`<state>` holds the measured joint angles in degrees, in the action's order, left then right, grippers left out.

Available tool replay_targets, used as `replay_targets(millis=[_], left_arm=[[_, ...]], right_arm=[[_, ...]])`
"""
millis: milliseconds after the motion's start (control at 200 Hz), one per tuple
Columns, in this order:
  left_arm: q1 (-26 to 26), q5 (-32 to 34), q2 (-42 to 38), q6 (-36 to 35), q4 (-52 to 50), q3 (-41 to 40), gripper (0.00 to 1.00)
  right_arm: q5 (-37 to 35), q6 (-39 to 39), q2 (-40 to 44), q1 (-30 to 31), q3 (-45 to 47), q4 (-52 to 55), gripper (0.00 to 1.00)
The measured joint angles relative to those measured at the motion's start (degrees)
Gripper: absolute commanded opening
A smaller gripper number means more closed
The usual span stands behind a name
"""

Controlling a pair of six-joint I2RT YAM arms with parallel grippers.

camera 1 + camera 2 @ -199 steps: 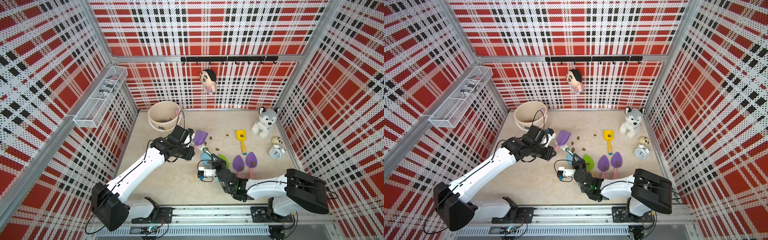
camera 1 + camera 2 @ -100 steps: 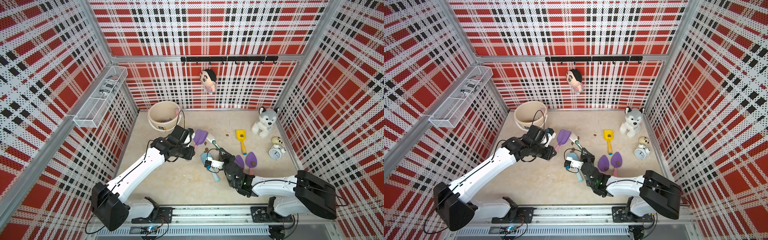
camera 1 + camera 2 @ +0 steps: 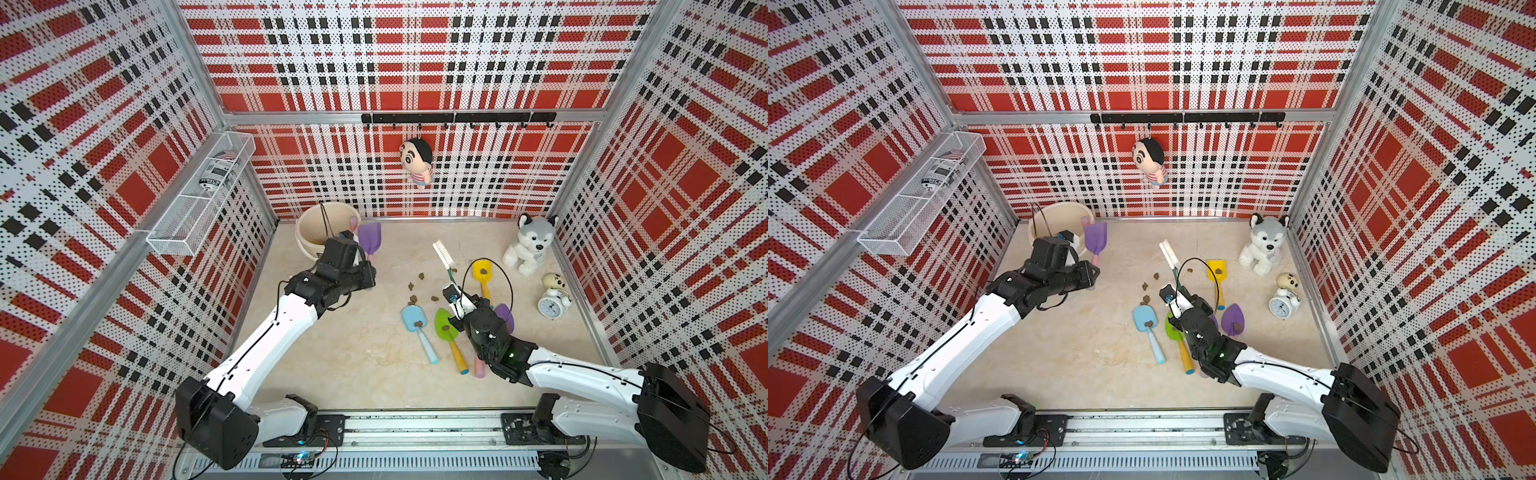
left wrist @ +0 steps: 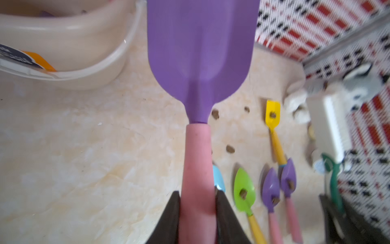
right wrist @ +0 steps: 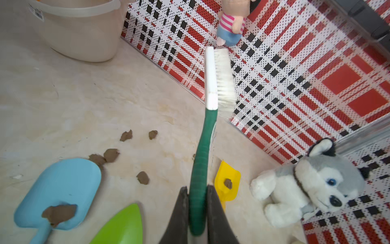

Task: Brush the soil off the hand trowel and place it into the bucket
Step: Place the hand trowel in the bucket.

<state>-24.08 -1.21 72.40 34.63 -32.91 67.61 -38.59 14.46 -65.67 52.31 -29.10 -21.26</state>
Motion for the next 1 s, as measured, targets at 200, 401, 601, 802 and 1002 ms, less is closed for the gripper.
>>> replay_targets(millis=[200,401,601,802,1002], left_arm=[[7.02,-5.27,2.19,19.23,17.31,1.70,0.00],[13.55,-12.46,10.08,38.07,33.22,1.88,0.00],[17.03,-15.47,15.65,53.81,42.86,1.79,0.00],[17.94,-19.69,20.57,64.00,52.09,0.92,0.00],[18.38,-20.63,22.75,69.64,56.72,-2.43,0.00]], right_arm=[[1.36,-7.89,1.07,0.00,-0.35,4.31,0.00],[2.05,-11.52,2.71,0.00,-0.35,7.78,0.00],[2.80,-12.83,4.00,0.00,-0.35,10.23,0.00],[3.30,-13.33,4.02,0.00,-0.35,12.20,0.00],[4.55,-13.75,4.02,0.00,-0.35,13.14,0.00]])
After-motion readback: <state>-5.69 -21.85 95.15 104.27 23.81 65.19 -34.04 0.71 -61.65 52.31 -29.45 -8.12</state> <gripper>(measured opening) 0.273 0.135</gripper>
